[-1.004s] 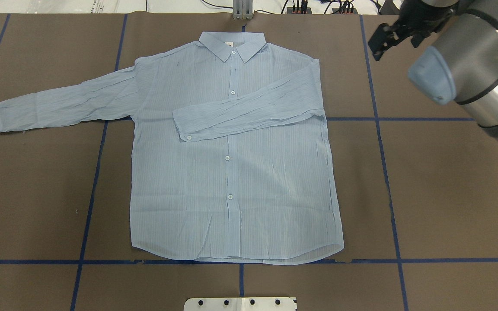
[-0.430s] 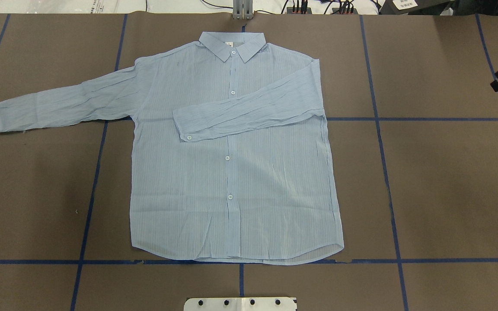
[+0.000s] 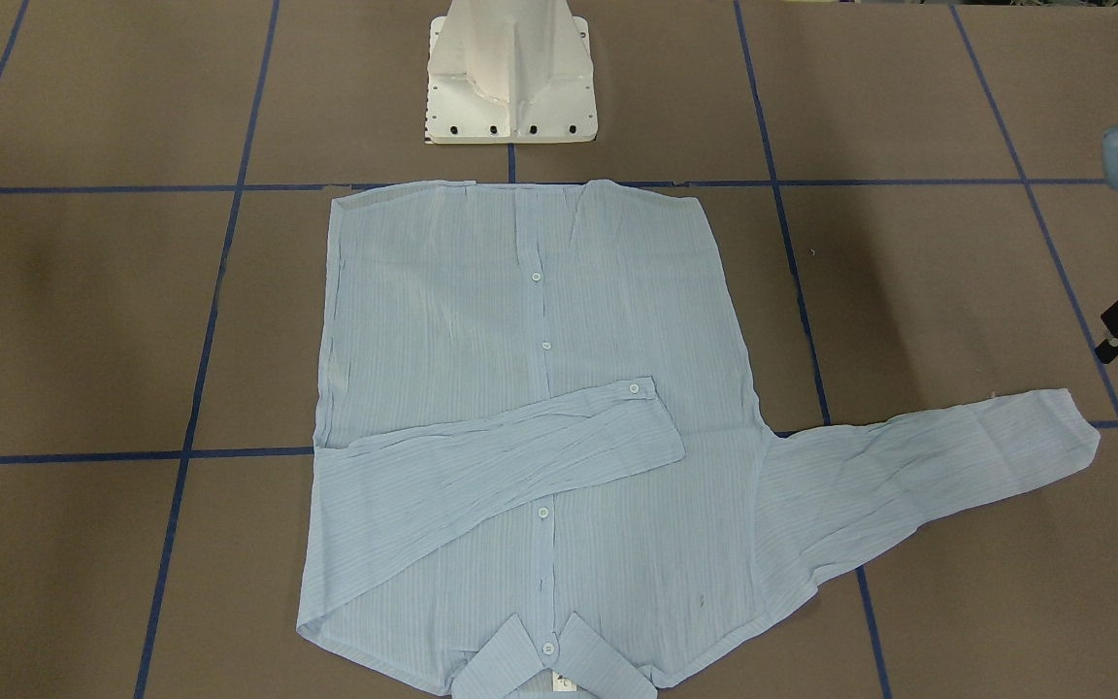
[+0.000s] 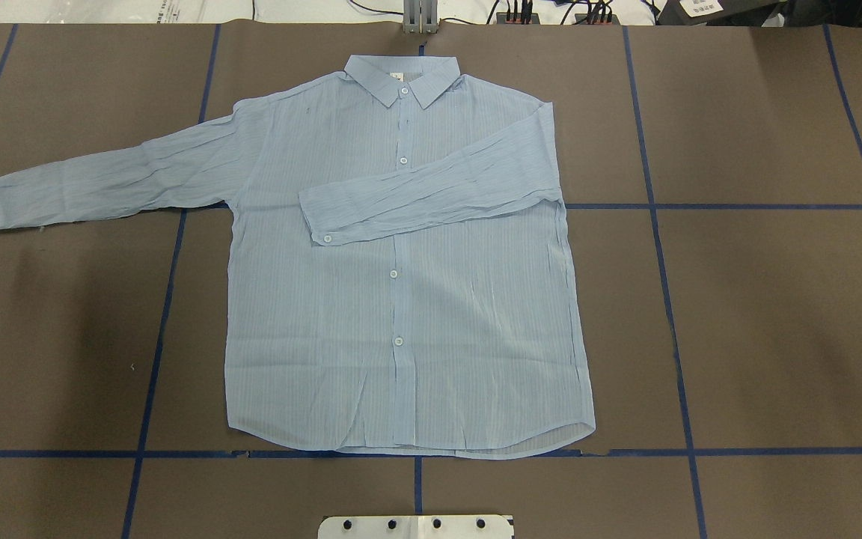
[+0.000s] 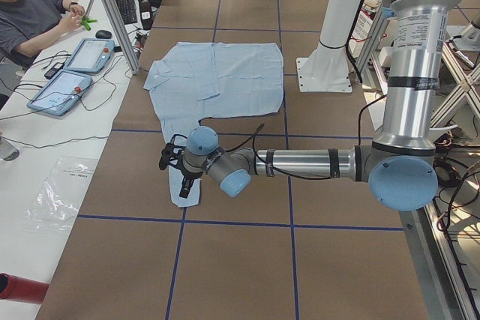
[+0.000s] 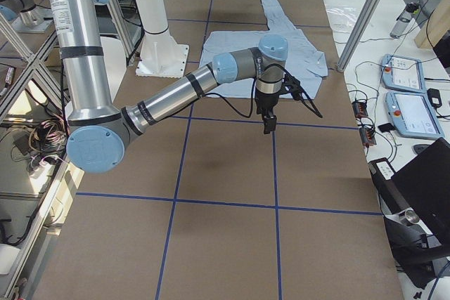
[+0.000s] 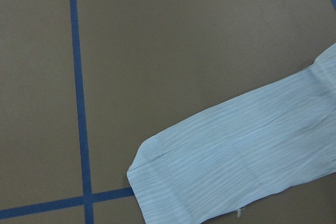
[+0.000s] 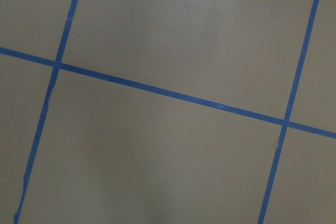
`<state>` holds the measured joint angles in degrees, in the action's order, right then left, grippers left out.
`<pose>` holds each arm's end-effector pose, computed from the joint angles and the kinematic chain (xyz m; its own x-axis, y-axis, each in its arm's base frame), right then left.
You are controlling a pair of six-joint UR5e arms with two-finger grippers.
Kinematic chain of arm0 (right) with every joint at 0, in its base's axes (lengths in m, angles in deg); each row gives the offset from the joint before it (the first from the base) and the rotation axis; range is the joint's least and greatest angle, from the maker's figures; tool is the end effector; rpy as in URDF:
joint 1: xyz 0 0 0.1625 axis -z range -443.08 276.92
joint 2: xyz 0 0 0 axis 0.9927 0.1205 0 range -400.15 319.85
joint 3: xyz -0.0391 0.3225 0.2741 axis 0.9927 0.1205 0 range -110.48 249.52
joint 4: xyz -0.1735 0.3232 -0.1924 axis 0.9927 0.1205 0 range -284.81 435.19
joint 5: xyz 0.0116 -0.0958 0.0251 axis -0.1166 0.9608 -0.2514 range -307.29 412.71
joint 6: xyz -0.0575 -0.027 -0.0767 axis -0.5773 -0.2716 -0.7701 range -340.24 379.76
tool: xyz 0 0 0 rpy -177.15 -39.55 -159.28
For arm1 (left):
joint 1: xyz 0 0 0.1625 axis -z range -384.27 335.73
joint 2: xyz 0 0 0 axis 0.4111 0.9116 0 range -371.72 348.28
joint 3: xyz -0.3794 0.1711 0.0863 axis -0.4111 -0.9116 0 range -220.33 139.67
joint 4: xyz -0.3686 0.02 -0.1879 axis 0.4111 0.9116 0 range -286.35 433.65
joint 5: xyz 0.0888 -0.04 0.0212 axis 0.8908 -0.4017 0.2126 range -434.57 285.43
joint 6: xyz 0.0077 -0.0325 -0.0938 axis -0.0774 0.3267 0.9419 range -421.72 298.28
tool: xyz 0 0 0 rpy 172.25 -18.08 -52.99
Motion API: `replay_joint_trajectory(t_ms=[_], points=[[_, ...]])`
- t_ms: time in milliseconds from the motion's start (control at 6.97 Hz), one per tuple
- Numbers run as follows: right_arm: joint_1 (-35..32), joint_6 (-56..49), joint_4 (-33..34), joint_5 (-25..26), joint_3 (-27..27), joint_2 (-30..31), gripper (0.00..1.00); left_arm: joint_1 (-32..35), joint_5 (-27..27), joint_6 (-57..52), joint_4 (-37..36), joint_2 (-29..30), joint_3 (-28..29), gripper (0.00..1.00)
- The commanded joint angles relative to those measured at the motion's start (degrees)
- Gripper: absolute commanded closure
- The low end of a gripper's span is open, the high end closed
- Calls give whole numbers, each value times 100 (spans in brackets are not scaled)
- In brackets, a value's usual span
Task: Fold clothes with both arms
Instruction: 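Lower the left gripper onto the other sleeve cuff and grasp it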
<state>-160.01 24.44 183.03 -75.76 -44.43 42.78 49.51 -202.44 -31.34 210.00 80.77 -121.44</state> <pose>-0.0443 -0.5062 0.4353 0.7460 -0.2368 0.6224 0.1598 0.9710 0.1778 0.0801 -0.5339 0.6273 0.6673 0.1443 -0.7307 0.1429 0.9380 0.3158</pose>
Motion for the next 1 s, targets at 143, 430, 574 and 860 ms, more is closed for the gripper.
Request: replay_joint_trajectory(t_ms=[143,430,574,860], points=[[-6,16,0,-2,5,12,0,-301,235,816,872,347,997,13],[-6,16,0,7,14,12,0,-522,464,909,1200,401,1333,14],[-6,16,-9,7,14,12,0,-670,464,909,1218,401,1369,13],[-6,16,0,7,5,3,0,-821,499,909,1227,375,1369,14]])
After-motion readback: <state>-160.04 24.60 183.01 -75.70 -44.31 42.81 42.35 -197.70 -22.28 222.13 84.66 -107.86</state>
